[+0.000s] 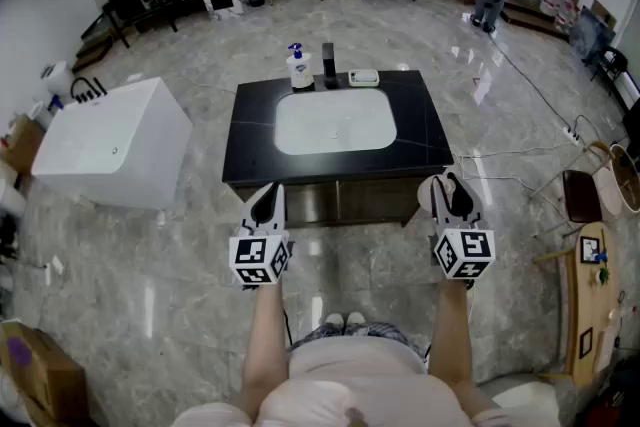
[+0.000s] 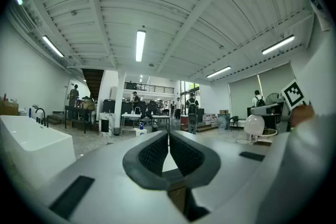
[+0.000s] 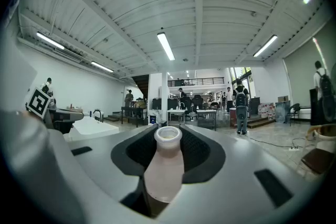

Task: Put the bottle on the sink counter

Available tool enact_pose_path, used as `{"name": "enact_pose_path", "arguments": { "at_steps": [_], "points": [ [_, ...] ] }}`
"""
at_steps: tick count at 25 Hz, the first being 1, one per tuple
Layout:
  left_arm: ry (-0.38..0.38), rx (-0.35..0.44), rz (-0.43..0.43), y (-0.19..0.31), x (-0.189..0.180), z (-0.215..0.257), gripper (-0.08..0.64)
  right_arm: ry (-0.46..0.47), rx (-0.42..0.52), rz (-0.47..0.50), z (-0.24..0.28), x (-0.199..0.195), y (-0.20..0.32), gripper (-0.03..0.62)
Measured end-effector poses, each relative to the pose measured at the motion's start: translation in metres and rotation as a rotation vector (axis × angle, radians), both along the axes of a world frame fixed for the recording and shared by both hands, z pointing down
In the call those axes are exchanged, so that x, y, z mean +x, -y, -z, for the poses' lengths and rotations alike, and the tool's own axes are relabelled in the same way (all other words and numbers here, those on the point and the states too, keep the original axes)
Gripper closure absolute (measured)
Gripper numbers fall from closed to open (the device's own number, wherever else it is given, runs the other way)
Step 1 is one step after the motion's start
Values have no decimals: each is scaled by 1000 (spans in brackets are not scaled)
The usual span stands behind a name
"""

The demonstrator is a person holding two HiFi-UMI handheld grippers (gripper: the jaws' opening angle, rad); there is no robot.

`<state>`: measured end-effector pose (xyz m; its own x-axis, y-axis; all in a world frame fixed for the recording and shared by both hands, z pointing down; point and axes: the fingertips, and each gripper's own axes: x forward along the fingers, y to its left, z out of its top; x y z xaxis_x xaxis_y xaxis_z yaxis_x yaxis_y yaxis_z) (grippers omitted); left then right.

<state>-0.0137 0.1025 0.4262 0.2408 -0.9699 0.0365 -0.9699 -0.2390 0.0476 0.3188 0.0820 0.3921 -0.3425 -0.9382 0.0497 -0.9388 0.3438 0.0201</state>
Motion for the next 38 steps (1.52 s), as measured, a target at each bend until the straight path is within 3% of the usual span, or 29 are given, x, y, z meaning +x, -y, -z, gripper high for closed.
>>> {"name": "enact_pose_path", "arguments": {
  "at_steps": [23, 38],
  "points": [
    [6, -10, -20, -5, 6, -2, 531, 7, 5, 14, 2, -2, -11, 449],
    [10, -24, -69, -16, -18, -8, 531, 33, 7, -12, 1, -33, -22, 449]
  ]
}}
